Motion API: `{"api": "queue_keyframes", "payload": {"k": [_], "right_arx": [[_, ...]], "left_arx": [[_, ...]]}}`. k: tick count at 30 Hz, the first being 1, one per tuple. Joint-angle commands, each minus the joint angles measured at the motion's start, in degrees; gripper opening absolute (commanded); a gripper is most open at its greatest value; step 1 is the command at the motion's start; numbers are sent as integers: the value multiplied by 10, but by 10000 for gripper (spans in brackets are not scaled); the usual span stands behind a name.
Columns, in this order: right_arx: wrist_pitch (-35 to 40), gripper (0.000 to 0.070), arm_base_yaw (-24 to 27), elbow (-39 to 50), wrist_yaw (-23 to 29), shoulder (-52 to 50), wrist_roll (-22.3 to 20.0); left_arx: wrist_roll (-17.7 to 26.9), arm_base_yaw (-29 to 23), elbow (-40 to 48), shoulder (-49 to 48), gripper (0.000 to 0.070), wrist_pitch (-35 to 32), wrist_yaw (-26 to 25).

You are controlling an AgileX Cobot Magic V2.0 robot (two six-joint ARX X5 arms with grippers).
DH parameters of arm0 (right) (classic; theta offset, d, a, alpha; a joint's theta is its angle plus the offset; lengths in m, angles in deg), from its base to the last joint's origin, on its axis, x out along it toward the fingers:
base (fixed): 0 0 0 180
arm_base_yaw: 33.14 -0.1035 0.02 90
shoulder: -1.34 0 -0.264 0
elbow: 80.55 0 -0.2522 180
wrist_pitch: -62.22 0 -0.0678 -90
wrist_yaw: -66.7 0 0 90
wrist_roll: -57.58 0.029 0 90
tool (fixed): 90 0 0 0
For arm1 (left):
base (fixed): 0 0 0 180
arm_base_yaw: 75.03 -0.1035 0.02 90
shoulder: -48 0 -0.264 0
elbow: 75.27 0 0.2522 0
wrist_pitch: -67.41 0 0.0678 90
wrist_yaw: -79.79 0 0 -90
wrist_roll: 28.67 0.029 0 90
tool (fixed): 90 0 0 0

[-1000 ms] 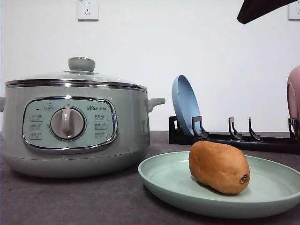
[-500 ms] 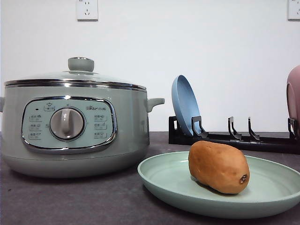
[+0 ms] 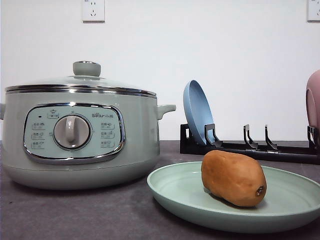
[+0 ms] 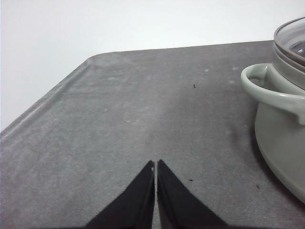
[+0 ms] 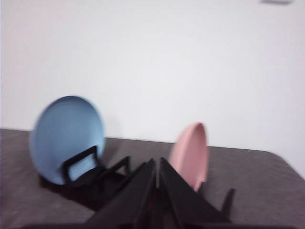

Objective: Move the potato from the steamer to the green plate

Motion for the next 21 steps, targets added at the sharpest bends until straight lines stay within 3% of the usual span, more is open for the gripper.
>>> {"api": "queue_keyframes", "payload": {"k": [1,12,21], "right_arx": [[14,0,3,28,13,-20,-2],[24,0,4,153,21,-113,4],[-98,0,3,156,20,-128,13]], "left_arx": [[-1,-2,12,-1,0,4,2],[-1,-2,12,-1,0,4,2],[-1,-2,12,-1,0,4,2]]}}
